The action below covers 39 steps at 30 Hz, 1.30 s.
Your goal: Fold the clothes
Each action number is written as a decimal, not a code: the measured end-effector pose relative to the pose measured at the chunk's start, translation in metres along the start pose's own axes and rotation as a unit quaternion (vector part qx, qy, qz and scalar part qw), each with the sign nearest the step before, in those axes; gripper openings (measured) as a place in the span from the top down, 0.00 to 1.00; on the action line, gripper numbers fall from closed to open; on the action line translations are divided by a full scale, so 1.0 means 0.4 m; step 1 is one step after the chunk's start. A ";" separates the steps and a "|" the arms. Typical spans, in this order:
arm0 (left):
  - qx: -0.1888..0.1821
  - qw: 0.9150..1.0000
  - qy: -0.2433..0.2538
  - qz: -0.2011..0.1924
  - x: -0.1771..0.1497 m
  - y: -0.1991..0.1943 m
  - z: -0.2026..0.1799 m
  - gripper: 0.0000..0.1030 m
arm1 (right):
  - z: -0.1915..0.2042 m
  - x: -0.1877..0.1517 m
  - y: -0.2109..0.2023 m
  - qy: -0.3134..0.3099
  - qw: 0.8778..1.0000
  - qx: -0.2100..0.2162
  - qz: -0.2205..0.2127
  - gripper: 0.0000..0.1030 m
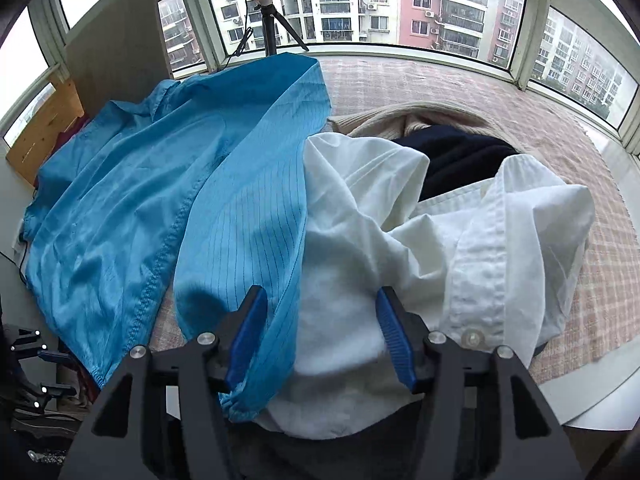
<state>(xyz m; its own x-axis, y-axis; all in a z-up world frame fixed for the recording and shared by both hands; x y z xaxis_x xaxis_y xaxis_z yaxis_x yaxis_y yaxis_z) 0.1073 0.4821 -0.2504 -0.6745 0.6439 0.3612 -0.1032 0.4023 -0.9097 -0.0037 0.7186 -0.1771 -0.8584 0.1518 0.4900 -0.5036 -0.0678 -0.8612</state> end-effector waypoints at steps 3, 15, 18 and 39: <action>0.068 0.997 0.046 0.009 0.011 0.059 -0.022 0.60 | 0.015 -0.008 0.004 -0.009 1.000 0.014 0.002 0.37; 0.110 0.992 0.056 0.007 0.027 0.093 0.026 0.89 | 0.055 0.005 -0.012 -0.062 0.997 0.034 -0.006 0.78; 0.074 0.997 0.031 -0.003 0.033 0.060 0.033 0.92 | 0.056 0.020 -0.035 -0.066 0.996 0.051 -0.014 0.93; -0.048 0.998 0.035 0.023 0.033 0.033 -0.109 0.92 | -0.320 0.387 -0.413 0.036 0.979 -0.069 -0.191 0.97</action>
<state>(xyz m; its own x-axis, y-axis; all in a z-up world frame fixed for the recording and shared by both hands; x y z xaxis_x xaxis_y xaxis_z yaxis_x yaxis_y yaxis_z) 0.1289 0.5245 -0.2487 -0.6233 0.7064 0.3353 -0.0006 0.4284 -0.9036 -0.0410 0.8796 0.0240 -0.5989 0.2103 0.7727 -0.7638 0.1401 -0.6301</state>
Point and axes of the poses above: each gripper's, at about its wrist camera, not at the fingertips, and y roughly the way its jaws point, z to its left, x to its top, the point moved 10 cm from there along y, roughly the way its jaws point, and after that the axes turned 5 degrees about y, right-handed, at the moved point
